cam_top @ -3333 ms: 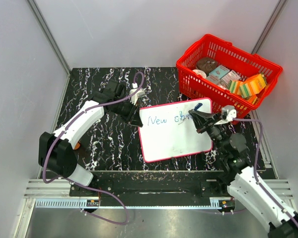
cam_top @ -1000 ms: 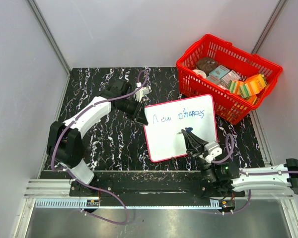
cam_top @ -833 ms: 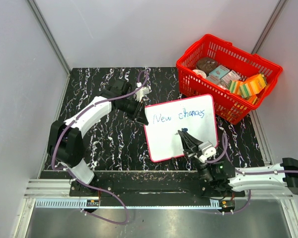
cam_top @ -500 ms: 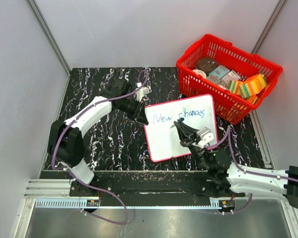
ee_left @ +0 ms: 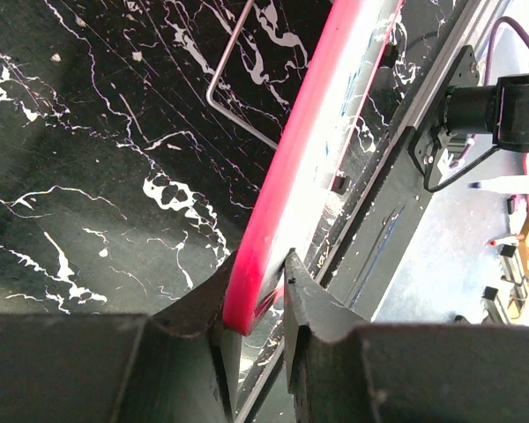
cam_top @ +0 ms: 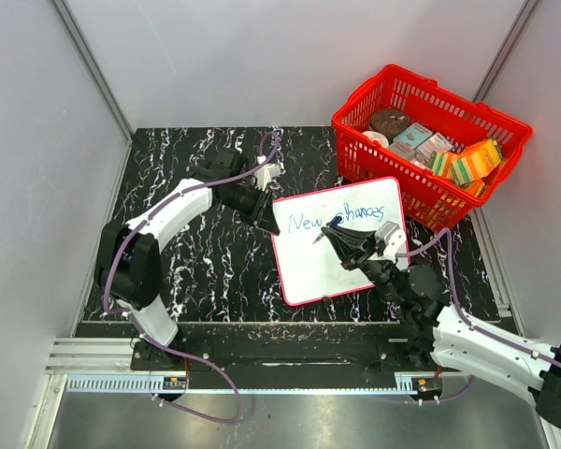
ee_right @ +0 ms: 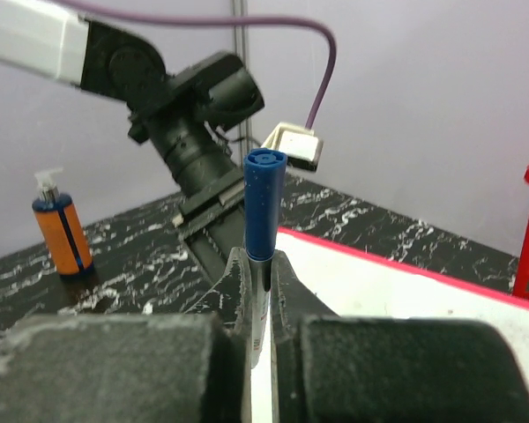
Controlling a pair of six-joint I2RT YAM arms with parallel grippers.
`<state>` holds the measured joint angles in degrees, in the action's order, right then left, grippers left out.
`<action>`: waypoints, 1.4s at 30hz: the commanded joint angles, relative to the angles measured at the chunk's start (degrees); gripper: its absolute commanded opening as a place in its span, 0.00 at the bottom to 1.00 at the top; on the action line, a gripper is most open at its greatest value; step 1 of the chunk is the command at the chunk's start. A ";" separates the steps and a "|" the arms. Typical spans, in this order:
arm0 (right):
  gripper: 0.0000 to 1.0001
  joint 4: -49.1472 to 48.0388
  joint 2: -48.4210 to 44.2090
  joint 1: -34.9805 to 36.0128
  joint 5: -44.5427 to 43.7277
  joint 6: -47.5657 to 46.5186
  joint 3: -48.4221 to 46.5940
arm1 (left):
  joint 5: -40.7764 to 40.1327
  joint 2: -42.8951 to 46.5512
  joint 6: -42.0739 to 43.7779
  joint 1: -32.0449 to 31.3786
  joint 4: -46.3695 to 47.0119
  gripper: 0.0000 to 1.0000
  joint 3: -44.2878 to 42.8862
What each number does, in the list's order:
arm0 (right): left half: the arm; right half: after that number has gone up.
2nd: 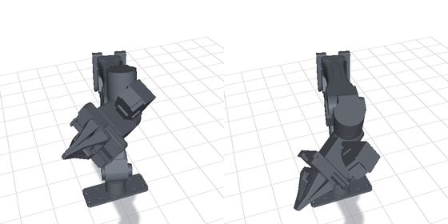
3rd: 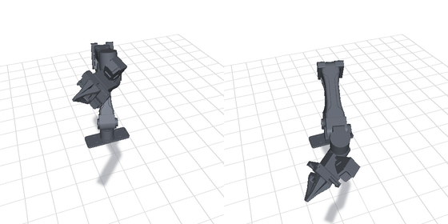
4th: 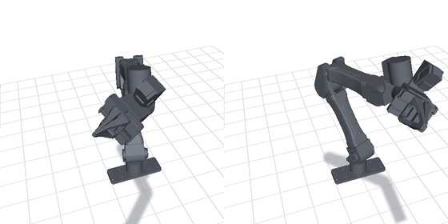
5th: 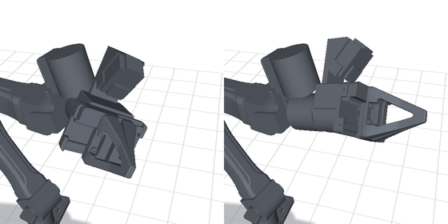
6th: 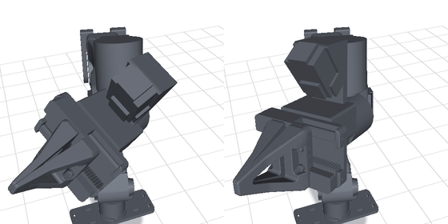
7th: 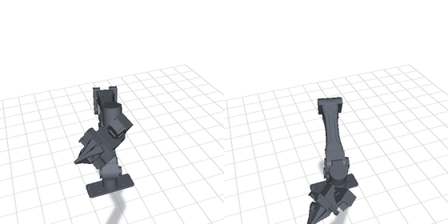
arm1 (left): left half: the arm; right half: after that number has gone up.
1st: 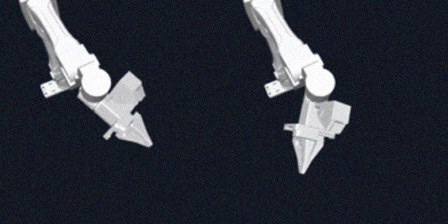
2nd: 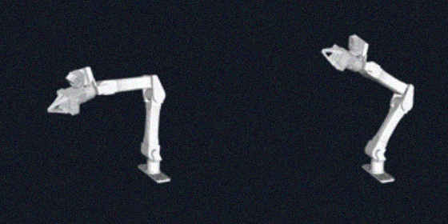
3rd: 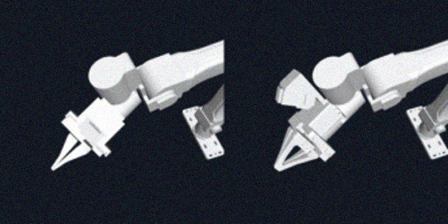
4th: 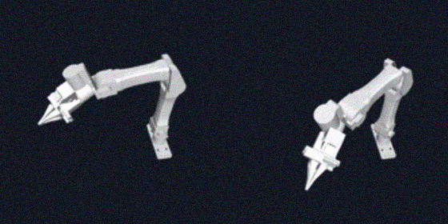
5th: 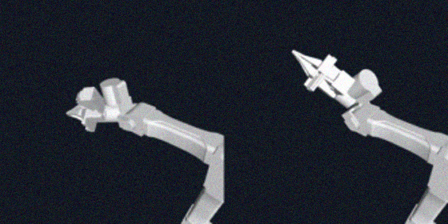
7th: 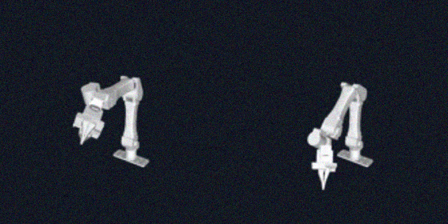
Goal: Write a sentence on the whiteboard
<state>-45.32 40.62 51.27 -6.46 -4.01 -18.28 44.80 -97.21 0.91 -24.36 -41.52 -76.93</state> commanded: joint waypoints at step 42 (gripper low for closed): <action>0.00 -21.82 18.00 0.94 -6.99 -3.90 5.71 | -5.68 -5.10 3.49 0.98 0.91 0.00 -1.91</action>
<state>-62.33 57.21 51.75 -11.79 -7.66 -10.13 47.59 -101.01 -0.10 -22.90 -42.28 -78.32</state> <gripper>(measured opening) 0.057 0.238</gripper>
